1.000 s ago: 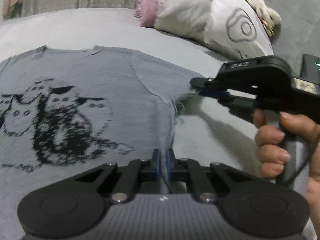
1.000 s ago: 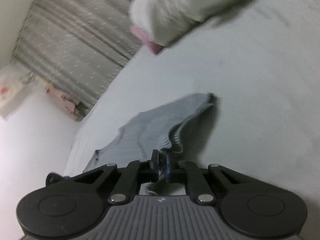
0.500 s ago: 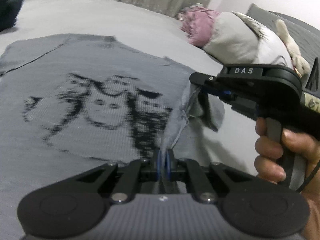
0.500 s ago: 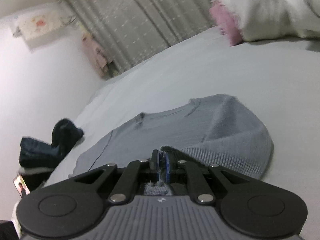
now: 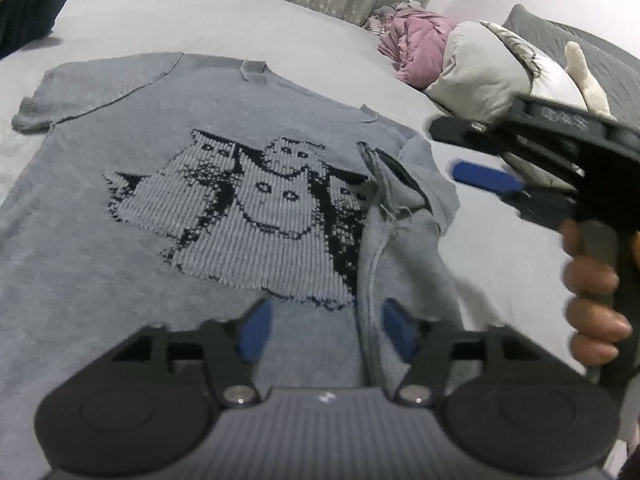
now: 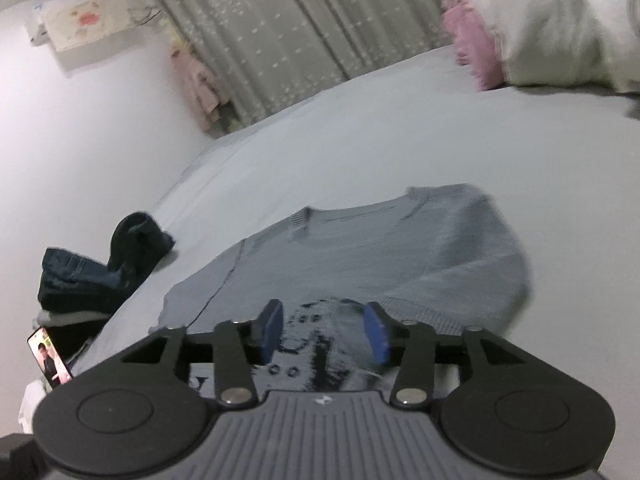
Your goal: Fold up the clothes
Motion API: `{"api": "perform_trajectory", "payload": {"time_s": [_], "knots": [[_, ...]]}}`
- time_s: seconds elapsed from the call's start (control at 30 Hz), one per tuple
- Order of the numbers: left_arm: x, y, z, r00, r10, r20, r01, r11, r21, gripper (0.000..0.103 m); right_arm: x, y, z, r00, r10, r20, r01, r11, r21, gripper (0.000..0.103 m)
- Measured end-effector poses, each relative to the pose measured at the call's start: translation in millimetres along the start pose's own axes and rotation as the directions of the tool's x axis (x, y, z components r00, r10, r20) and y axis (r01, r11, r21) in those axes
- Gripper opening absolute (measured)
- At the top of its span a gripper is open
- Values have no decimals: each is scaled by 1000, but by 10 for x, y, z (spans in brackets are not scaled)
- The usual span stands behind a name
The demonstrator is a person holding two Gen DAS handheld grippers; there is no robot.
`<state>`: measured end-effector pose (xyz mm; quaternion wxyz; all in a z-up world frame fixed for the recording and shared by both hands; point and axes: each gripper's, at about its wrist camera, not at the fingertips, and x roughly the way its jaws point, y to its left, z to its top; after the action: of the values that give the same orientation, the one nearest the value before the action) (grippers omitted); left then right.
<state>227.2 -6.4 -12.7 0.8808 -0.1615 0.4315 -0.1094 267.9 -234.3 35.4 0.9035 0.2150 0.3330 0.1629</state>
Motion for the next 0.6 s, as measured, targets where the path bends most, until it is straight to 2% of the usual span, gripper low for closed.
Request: {"api": "perform_trajectory", "payload": {"time_s": [0.13,0.3,0.47,0.6], "knots": [[-130,-54,-104,999,-31,-15,31,999,18,68,-306,-154,-135,998,-63,-14,63,998,22,55],[-299,-150,-268,996,-76,-56,79,996,50,64,-576,-247,-379,990,-113,-80,116,993,29,55],[-476,-263,-535,987,-97,-126,111,988,103,59,-824,-232,-694,980,-120,-161,123,992,12,55],[-525,-227,-651,974,-154,-164,163,985,46,53,-1115,-135,-1000,971,-106,-213,102,994,-26,54]]}}
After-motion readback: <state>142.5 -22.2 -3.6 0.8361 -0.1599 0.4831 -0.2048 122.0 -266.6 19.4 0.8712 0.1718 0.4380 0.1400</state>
